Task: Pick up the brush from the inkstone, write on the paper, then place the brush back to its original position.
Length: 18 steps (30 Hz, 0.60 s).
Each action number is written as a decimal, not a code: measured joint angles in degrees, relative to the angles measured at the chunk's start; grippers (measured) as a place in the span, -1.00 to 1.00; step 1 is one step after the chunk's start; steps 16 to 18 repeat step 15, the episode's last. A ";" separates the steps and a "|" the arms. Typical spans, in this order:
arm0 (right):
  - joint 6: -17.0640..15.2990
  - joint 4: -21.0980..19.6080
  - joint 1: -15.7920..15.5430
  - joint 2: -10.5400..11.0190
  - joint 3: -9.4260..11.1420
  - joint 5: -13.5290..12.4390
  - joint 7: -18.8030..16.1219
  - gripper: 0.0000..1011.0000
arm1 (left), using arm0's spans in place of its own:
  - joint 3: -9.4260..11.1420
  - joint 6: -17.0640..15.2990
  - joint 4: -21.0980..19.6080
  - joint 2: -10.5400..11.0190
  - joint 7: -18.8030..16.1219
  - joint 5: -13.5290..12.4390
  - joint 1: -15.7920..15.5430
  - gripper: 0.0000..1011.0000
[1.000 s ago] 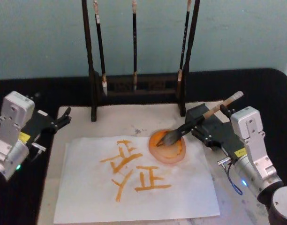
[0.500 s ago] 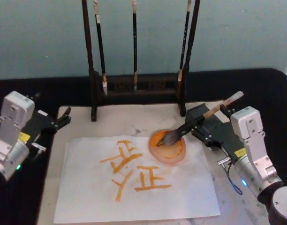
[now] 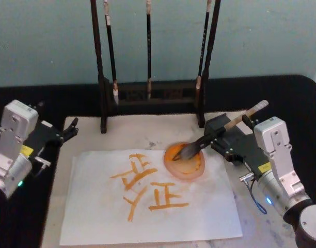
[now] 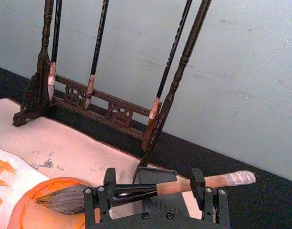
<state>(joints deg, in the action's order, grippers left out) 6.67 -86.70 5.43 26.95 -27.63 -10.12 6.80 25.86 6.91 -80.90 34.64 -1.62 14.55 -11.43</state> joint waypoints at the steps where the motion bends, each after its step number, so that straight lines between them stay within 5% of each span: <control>1: 0.00 0.00 0.00 0.00 0.00 0.00 0.00 0.98 | 0.00 0.00 0.00 0.00 0.00 0.00 0.00 1.00; 18: 0.00 0.00 0.00 0.00 0.00 0.00 0.00 0.98 | 0.00 0.00 0.00 0.00 0.00 0.00 0.00 1.00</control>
